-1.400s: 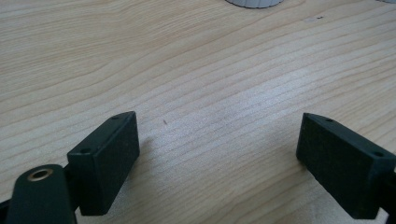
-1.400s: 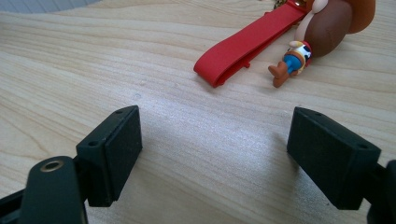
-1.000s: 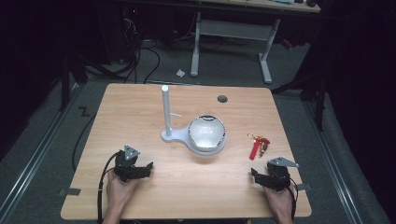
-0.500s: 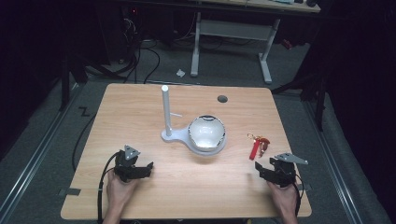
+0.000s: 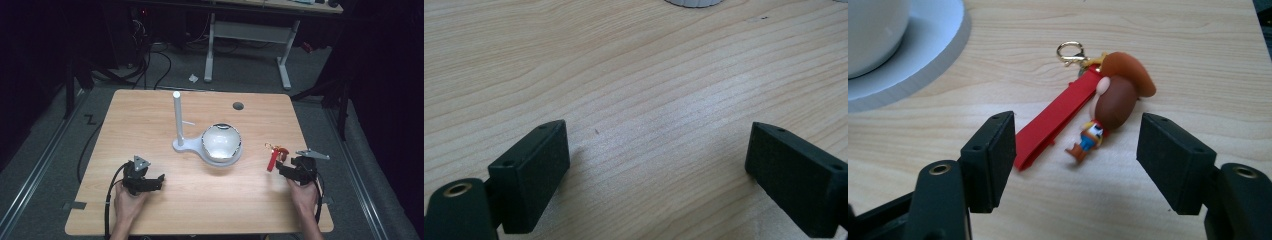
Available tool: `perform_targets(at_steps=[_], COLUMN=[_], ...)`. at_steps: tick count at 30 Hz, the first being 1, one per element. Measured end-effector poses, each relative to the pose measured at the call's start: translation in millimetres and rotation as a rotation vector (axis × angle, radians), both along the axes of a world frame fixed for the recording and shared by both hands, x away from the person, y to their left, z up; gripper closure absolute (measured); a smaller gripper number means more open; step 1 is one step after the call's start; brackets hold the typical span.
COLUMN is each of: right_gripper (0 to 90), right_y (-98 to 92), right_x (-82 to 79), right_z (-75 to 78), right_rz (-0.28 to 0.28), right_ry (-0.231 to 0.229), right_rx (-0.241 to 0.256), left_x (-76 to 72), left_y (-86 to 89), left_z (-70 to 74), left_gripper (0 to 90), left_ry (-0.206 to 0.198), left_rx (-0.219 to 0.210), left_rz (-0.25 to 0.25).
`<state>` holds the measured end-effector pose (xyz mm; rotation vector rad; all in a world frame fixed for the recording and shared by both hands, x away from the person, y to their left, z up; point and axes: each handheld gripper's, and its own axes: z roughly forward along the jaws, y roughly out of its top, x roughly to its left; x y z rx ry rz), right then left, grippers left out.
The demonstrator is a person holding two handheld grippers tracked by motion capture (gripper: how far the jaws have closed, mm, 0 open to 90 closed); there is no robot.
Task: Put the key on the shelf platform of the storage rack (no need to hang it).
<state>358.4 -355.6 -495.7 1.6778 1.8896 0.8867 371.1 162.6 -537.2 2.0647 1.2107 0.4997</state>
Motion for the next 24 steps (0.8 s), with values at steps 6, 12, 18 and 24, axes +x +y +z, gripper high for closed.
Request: perform_targets(at_steps=[6,12,18,24], right_gripper=[30.4,28.7,24.4,24.6], right_y=[-3.8,-3.1,0.9,-0.4], right_x=[13.4,25.2,40.1,45.8], right_z=[-4.1,-5.0,-10.5,-16.9], right_rz=[-0.016,-0.028,-0.046,-0.062], right_ry=[0.031,0.043,0.089,0.116], right_rx=[0.016,0.003,-0.007,0.002], left_x=[0.2,0.2,0.2,0.2], left_y=[-0.4,-0.4,-0.4,-0.5], left_z=[-0.1,-0.1,0.0,0.0], left_gripper=[9.7,9.6,9.6,9.6], left_ry=[0.001,0.001,0.003,0.003], left_rx=[0.001,0.0,0.001,0.001], left_rz=[-0.004,-0.004,-0.003,-0.003])
